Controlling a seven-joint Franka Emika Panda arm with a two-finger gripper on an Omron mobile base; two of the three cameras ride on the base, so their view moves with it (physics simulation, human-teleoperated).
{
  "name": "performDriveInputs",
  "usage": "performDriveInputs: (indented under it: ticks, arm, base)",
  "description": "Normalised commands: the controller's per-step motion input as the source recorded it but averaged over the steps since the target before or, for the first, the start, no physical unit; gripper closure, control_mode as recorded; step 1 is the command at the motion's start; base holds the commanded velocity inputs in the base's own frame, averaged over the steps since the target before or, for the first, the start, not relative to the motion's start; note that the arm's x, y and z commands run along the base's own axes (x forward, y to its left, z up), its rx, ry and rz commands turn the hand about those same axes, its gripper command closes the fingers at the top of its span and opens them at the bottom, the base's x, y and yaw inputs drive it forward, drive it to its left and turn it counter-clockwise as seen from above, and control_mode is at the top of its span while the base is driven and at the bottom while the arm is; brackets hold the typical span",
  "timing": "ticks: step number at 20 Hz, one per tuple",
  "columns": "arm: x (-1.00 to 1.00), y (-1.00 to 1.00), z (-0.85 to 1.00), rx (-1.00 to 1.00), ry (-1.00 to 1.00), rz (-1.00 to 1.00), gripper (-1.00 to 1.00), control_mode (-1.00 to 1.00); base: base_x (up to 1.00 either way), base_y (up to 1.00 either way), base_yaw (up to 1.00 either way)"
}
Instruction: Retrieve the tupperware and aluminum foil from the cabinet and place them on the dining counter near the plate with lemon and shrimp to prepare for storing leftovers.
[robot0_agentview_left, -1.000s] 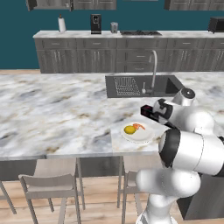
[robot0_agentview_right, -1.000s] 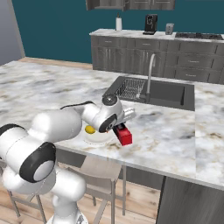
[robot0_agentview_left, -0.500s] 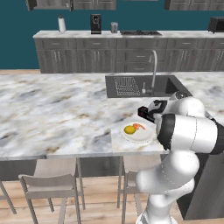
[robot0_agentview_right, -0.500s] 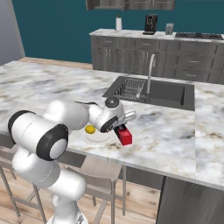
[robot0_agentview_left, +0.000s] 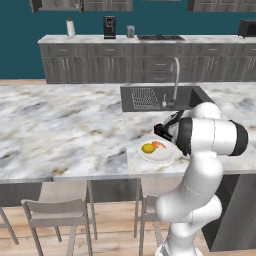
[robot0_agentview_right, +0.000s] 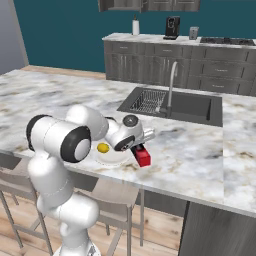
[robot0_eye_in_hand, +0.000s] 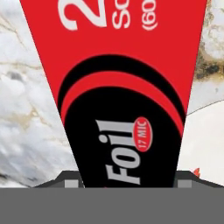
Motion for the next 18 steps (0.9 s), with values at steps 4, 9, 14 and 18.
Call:
performDriveInputs:
  ticks: [4, 9, 14, 18]
  arm:
    - [0.37, -0.1, -0.19, 0.06, 0.0, 0.0, 1.0, -1.0]
    - [0.36, -0.15, -0.19, 0.07, 0.0, 0.0, 1.0, -1.0]
    - [0.33, -0.13, -0.29, 0.05, 0.0, 0.0, 1.0, -1.0]
    - [0.34, -0.16, -0.35, 0.05, 0.0, 0.0, 1.0, -1.0]
  base:
    - [0.0, 0.0, 0.0]
    - [0.0, 0.0, 0.0]
    - [0.0, 0.0, 0.0]
    - [0.0, 0.0, 0.0]
